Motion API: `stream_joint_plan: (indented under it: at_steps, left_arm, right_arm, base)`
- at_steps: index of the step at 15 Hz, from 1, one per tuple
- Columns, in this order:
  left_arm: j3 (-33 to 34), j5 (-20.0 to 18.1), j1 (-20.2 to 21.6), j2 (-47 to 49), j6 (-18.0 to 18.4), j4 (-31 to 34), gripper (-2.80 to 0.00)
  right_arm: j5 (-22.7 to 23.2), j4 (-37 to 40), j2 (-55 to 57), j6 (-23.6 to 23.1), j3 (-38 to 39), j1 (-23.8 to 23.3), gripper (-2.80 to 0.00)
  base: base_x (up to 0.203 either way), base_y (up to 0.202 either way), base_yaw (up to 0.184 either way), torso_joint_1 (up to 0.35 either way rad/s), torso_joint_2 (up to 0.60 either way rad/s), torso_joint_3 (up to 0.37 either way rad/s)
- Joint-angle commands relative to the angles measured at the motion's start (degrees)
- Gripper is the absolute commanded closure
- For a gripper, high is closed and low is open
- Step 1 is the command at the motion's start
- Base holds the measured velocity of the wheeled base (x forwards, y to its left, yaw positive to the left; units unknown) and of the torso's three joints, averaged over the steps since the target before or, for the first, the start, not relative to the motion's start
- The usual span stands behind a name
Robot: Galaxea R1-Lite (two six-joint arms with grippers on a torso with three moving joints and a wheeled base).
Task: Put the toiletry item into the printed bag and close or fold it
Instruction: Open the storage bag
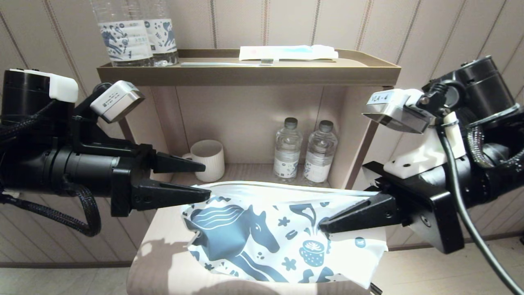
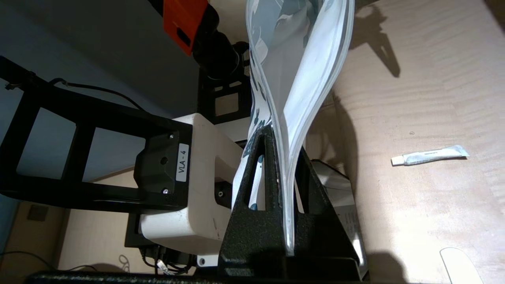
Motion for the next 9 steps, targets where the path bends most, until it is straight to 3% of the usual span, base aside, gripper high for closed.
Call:
stream_joint_plan:
  at_steps: [1, 4, 6, 9]
  left_arm:
    - [-1.33, -1.16, 1.08, 1.89, 0.21, -0.55, -2.80]
    - [-2.10, -5.18, 1.00, 2.38, 1.33, -1.55, -2.80]
    - [-0.93, -7.99, 1.00, 2.60, 7.42, -2.40, -2.80]
    - [3.42, -8.57, 0.53, 3.05, 19.01, -2.22, -2.80]
  right_arm:
    - [-0.67, 0.04, -0.76, -0.25, 0.33, 0.35, 0.00]
    - [-1.04, -3.27, 0.16, -0.25, 0.68, 0.73, 0.00]
    - [-1.08, -4.71, 0.29, -0.25, 0.70, 0.73, 0.00]
    - [-1.17, -4.80, 0.20, -0.42, 1.57, 0.73, 0.00]
  base:
    - [0.000, 0.000, 0.000, 0.000, 0.00, 0.000]
    - [0.000, 0.000, 0.000, 0.000, 0.00, 0.000]
    - [0.000, 0.000, 0.000, 0.000, 0.00, 0.000]
    - [0.000, 0.000, 0.000, 0.000, 0.00, 0.000]
